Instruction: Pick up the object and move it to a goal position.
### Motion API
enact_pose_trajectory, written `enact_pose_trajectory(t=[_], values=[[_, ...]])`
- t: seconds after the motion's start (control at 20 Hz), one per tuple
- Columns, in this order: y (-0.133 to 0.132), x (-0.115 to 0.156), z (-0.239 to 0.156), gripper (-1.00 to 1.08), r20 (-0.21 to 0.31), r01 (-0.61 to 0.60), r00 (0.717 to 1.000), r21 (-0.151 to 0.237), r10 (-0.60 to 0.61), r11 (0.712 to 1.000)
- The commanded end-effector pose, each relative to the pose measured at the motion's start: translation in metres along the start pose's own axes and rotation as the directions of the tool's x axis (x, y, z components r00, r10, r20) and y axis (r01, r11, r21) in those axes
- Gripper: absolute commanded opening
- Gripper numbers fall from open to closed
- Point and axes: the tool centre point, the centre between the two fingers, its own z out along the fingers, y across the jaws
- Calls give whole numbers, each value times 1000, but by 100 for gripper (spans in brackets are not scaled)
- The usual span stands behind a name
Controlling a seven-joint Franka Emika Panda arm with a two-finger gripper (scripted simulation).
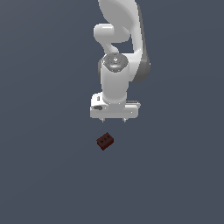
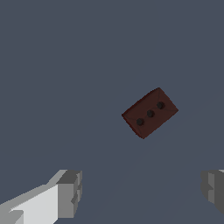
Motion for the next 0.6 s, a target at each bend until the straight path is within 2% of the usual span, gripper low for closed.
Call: enact_pose_trajectory(t=[0.0, 0.55], values=[[0, 0, 0, 100, 0, 0, 1000, 0, 0, 1000], [6, 10, -16, 100, -39, 3, 999, 3, -2, 1000]])
